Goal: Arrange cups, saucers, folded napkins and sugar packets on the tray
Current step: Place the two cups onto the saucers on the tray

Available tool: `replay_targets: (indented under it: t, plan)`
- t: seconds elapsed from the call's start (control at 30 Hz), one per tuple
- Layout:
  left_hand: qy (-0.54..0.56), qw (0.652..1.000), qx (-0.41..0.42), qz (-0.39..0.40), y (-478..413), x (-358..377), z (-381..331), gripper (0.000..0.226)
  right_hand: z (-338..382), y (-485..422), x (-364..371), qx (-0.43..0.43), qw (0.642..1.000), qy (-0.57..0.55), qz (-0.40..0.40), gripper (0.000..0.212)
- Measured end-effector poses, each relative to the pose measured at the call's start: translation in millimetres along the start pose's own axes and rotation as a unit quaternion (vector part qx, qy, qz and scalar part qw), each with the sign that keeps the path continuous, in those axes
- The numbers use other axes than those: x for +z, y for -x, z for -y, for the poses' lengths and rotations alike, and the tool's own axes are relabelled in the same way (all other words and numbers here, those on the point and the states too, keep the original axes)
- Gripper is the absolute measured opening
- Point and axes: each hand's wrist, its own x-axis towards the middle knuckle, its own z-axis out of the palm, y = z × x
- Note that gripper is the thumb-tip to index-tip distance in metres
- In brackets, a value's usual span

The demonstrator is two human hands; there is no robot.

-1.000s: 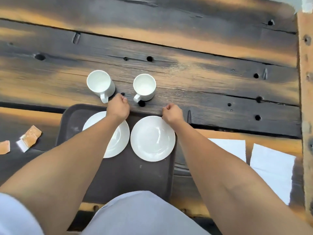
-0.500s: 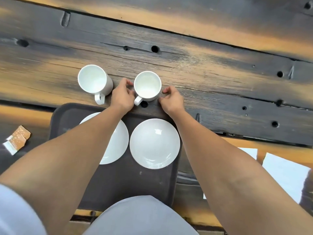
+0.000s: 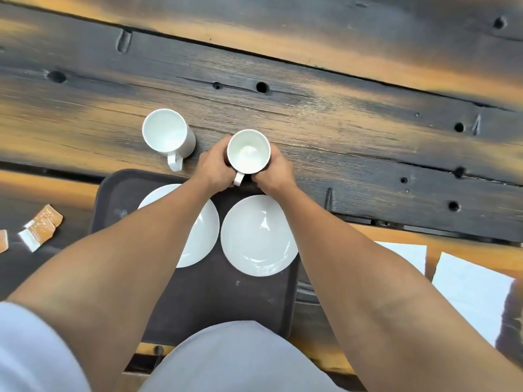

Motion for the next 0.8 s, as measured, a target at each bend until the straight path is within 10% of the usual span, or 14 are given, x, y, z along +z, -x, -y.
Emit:
replay_targets:
  t: [0.8]
  plan:
    - [-0.071,0.993,0.039,0.089,119,15,4,0.066,-67,125,-3,-0.004,0.999,0.038,-0.012,0.064]
